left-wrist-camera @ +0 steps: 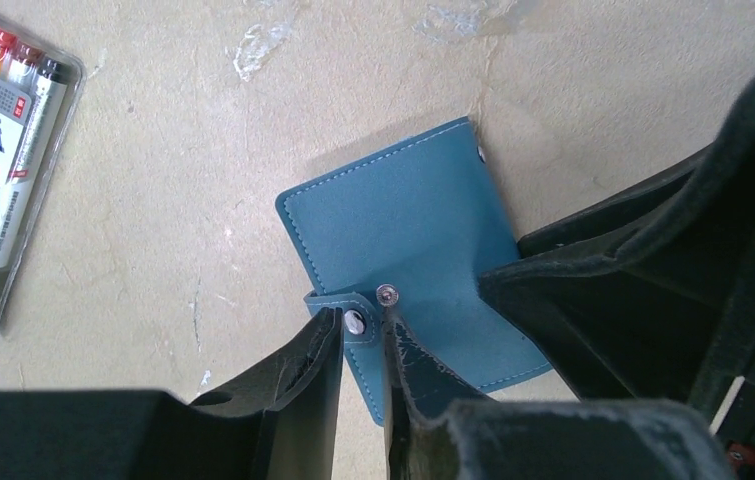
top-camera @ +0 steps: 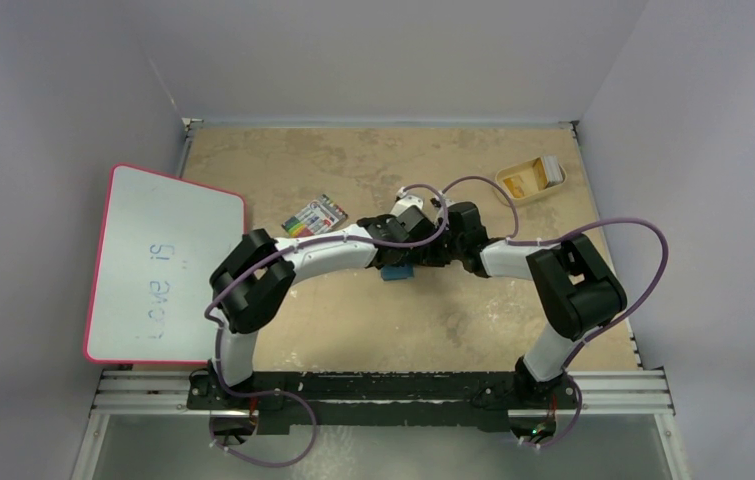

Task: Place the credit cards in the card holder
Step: Close the card holder at the center of the board.

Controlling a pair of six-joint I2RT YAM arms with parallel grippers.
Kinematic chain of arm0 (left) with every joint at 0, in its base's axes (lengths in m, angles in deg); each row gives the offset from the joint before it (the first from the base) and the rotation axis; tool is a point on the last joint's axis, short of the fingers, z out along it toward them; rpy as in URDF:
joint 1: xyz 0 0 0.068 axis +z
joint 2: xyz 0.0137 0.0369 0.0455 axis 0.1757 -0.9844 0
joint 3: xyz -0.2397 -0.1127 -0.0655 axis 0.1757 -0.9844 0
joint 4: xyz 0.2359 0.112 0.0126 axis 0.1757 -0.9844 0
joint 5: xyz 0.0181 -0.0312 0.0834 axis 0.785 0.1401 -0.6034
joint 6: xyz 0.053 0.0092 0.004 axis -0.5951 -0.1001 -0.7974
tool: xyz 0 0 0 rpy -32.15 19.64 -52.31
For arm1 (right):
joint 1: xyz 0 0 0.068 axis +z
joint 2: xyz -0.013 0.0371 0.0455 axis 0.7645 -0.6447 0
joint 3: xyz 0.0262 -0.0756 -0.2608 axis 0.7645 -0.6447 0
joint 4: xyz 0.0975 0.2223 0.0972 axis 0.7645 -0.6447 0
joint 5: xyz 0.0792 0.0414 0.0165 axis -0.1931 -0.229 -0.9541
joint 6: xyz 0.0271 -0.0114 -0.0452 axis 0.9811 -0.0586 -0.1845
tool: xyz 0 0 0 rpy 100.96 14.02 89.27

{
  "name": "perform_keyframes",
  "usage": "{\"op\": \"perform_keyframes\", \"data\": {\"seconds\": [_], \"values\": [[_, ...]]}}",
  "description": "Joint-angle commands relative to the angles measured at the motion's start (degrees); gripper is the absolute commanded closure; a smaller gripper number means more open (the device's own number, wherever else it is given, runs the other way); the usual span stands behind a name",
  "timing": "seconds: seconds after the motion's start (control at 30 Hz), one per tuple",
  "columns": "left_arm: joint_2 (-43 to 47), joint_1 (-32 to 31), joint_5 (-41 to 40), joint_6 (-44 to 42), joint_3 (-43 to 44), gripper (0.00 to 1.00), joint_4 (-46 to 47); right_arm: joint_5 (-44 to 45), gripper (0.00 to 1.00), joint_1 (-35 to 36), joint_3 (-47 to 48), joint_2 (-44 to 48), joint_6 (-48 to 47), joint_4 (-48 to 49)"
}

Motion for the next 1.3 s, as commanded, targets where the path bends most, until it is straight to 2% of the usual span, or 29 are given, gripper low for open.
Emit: {"op": "perform_keyframes", "data": {"seconds": [0.0,0.13,0.23,0.87,1.1,1.27], "values": [[-0.3,-0.4,-1.6,0.9,2.6,0.81,0.1,-1.1,0.71,0.3,-1.0,0.7,-0.2,-1.3],[-0.3,-0.5,-2.5,1.3,2.2,0.81,-0.3,-1.1,0.71,0.2,-1.0,0.7,-0.2,-1.2],[-0.5,-0.6,-3.8,1.3,2.4,0.75,-1.1,-1.1,0.71,0.2,-0.9,0.7,-0.2,-1.2],[-1.1,-1.5,-3.6,0.5,2.3,0.66,-0.1,-1.1,0.71,0.2,-0.8,0.7,-0.5,-1.2],[-2.2,-1.5,-7.2,0.0,3.3,0.72,-1.6,-1.2,0.71,0.2,-0.5,0.8,-0.9,-1.7],[-2.9,-1.6,-6.8,-0.7,4.0,0.82,-2.0,-1.3,0.72,0.2,-0.3,0.8,-1.1,-1.9]]}}
